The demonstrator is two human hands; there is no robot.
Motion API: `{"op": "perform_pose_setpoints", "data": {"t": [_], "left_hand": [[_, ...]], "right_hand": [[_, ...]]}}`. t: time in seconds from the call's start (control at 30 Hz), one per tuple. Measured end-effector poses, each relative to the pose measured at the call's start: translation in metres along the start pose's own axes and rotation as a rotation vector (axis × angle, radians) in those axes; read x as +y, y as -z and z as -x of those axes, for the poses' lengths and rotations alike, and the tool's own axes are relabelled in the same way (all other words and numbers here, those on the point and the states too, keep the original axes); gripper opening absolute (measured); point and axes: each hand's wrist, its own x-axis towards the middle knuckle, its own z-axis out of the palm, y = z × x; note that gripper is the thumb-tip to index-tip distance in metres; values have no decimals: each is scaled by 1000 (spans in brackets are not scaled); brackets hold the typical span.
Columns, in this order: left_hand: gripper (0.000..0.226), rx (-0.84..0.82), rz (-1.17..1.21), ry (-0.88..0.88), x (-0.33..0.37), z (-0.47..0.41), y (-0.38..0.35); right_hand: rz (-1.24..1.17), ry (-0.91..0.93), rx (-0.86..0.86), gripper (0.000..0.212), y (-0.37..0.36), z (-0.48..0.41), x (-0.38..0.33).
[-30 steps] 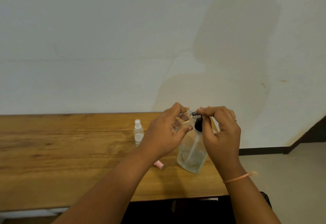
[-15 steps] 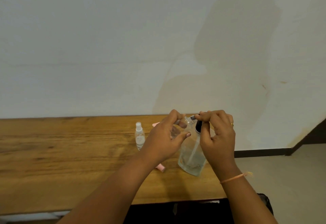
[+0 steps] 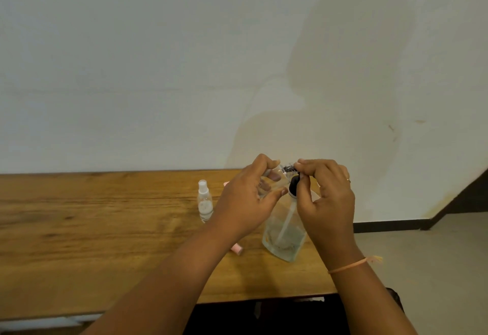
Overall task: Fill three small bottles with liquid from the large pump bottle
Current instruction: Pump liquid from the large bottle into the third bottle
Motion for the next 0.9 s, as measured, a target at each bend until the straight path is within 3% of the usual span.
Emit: {"op": "perform_pose_setpoints", "data": {"t": [0.2, 0.53, 0.9], "left_hand": [[30, -51, -54, 22, 1, 1, 1], [31, 43, -39, -17, 5, 5, 1], [30, -2, -23, 16, -2, 4, -3]], "right_hand": [[-8, -29, 30, 22, -8, 6, 5], [127, 33, -3, 23, 2, 0, -7], [62, -38, 34, 25, -10, 8, 0]]}}
